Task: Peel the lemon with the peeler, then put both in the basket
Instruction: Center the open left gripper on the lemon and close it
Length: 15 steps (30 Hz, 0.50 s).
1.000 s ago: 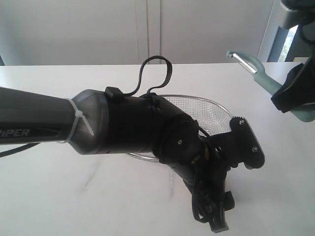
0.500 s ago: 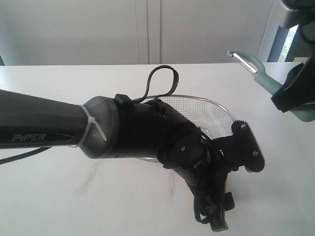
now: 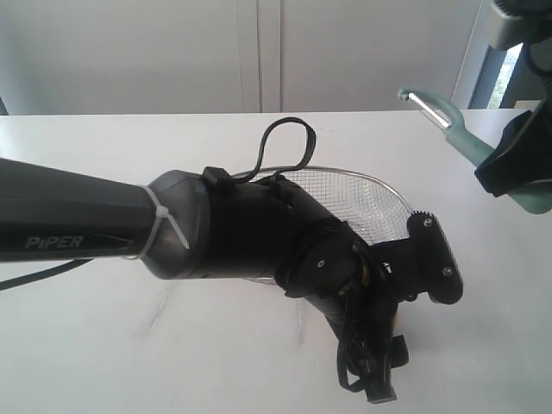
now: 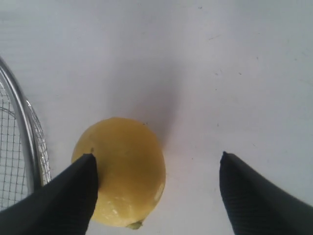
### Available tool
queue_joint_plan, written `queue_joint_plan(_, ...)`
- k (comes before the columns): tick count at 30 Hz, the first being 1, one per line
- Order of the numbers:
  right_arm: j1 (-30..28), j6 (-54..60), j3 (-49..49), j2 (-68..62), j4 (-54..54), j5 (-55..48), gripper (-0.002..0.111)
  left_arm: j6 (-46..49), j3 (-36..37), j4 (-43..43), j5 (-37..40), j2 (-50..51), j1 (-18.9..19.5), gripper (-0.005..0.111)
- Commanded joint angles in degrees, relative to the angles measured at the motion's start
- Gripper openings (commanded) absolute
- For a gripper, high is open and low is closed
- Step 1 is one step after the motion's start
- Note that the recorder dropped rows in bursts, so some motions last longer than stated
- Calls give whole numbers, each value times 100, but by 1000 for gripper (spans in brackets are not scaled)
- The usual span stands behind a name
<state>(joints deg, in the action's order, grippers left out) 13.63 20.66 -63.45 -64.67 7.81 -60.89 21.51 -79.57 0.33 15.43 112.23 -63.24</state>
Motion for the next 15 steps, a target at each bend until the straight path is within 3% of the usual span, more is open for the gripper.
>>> queue_joint_plan(1, -65, -32, -42, 52, 3, 60, 0, -142, 9, 217, -12, 19, -21, 73)
queue_joint_plan(15, -65, -32, -42, 52, 14, 60, 0, -272, 9, 318, -12, 36, -21, 80)
